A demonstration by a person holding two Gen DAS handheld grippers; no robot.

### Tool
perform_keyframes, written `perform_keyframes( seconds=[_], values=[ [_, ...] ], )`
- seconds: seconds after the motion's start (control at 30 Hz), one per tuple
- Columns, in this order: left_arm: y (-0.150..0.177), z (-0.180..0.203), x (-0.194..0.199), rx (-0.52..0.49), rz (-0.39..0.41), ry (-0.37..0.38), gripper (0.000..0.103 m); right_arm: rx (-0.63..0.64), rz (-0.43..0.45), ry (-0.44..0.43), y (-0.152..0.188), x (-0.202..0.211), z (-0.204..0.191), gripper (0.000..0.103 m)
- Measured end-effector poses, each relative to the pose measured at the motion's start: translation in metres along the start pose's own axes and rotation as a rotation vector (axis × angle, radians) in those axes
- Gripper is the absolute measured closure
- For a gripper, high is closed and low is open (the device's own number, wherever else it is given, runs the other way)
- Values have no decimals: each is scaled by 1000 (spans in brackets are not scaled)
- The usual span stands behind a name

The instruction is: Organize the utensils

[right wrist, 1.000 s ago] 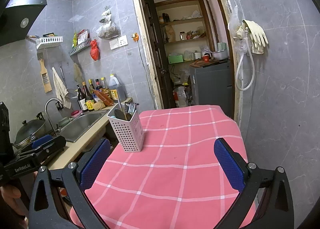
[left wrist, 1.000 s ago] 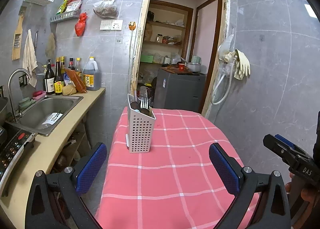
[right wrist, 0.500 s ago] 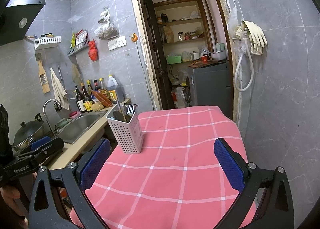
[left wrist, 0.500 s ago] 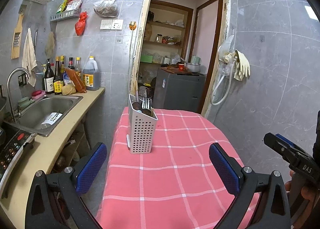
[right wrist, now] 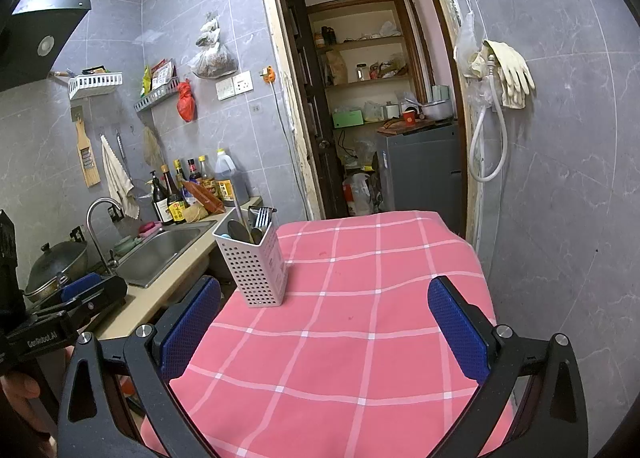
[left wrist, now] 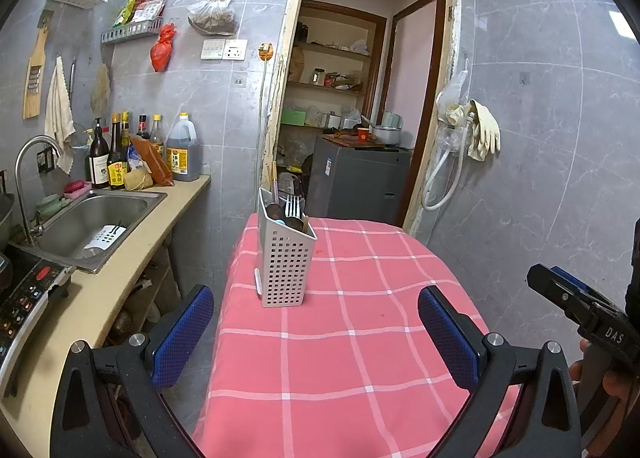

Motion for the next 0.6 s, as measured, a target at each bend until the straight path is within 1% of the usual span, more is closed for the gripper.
perform_keyframes(
  seconds=[0.6],
  values=[
    [1,0,1,0,-1,-1,0,-4,-2,2,-1,-2,-2,1]
  ],
)
Point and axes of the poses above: each gripper's, at about its wrist camera, not at the fingertips, and x roughly against the way its jaws point, z to its right, y to its underside, the point moved 5 cm from there along -x, roughly the way its jaws point, and after that the axes turned 8 degrees about z, right-handed, at the moved point
